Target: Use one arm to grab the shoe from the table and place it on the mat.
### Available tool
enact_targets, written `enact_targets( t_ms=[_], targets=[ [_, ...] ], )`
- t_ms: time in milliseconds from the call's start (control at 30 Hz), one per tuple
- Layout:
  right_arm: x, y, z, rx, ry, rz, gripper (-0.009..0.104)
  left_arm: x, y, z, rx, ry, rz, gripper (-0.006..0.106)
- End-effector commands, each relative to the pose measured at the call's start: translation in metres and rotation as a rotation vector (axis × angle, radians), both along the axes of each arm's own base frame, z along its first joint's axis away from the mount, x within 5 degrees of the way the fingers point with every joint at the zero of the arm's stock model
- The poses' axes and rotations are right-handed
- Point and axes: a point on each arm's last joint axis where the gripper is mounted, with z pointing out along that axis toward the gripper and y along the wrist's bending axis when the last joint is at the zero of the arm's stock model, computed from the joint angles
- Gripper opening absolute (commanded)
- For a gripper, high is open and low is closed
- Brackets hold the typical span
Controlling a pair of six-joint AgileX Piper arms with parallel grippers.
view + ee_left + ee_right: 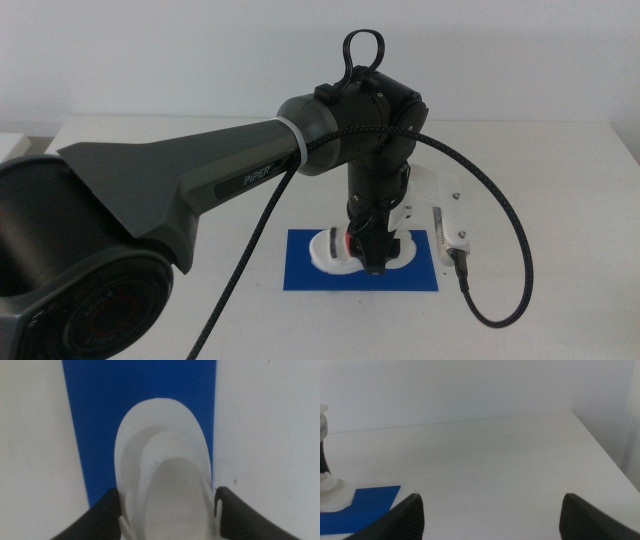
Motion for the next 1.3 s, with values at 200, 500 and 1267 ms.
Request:
enact_targets(
  t_ms=[200,500,1267],
  targets=[
    [0.000,0.000,0.000,-0.010,-0.009,0.001,0.079,0.004,-0.007,0.001,-0.056,-0.068,-0.151,-0.002],
    [0.000,0.000,0.000,-0.010,-0.009,0.001,0.079,0.008,-0.007,-0.026,-0.006,-0.010,-0.089,-0.002],
    [0.000,0.000,0.000,-0.010,-0.009,0.001,0.079,0.010,0.001,0.053,-0.076,-0.115,0.031,0.094]
  ],
)
